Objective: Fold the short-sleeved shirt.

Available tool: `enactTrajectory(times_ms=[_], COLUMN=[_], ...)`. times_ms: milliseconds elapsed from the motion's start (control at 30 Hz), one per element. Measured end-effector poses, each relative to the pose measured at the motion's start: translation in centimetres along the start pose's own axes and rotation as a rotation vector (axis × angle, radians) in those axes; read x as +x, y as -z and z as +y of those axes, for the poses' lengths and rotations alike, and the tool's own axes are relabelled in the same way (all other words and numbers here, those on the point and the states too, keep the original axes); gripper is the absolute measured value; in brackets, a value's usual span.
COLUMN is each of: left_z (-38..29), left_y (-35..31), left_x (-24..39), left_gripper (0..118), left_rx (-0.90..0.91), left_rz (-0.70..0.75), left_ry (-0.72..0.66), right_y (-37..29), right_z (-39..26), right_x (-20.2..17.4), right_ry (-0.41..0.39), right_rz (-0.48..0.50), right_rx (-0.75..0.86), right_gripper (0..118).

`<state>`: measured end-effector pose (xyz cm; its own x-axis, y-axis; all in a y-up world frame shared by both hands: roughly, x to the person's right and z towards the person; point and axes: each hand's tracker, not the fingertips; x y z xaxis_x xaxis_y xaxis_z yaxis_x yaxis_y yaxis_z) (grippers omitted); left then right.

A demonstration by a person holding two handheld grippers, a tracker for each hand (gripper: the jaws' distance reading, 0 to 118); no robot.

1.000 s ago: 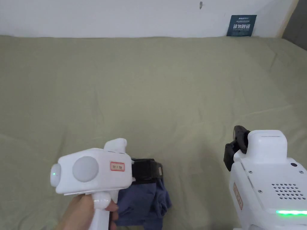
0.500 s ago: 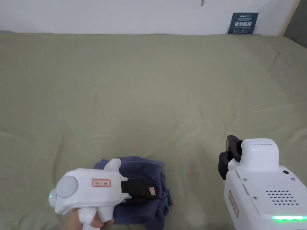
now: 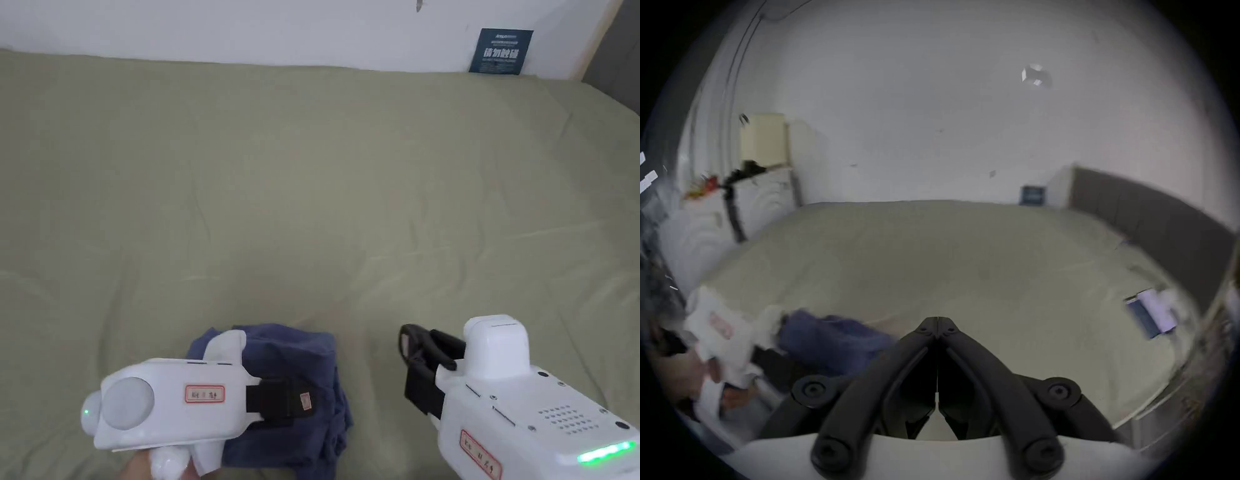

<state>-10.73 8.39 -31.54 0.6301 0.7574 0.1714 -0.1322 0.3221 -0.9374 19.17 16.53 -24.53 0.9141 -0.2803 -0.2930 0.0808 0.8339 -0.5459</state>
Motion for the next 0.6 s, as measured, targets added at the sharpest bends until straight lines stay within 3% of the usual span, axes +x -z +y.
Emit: enactTrajectory(times_ms=[100,167,267,433,467,533,600], left_z=[0.3,0.6,0.7,1.2,1.5,2.0,2.7], left_y=[-4.4,-6.9,-9.8,-11.8,-11.8,-11.5,-11.0], left_x=[0.1,-0.4,-1.9,-4.3,-4.9,-5.8,-6.9], left_gripper=[0,0,0,0,0,0,2], left_rx=[0.06,0.097,0.121,0.117,0.097,0.076,0.047], left_rz=[0.026,0.081,0.164,0.23,0.228,0.226,0.206], left_ry=[0.027,0.044,0.052,0.026,0.014,0.001,-0.013], right_y=[2.7,4.9,8.9,15.0,16.0,17.6,18.9], right_z=[-0.6,-1.3,-2.8,-5.4,-5.9,-7.1,-8.2], right_x=[0.6,0.7,0.8,3.1,3.7,4.8,6.5], right_ry=[0.168,0.229,0.298,0.55,0.596,0.622,0.75], right_rz=[0.254,0.371,0.465,0.602,0.593,0.595,0.667], right_rx=[-0.126,-0.22,-0.326,-0.464,-0.49,-0.535,-0.575], right_gripper=[0,0,0,0,0,0,0])
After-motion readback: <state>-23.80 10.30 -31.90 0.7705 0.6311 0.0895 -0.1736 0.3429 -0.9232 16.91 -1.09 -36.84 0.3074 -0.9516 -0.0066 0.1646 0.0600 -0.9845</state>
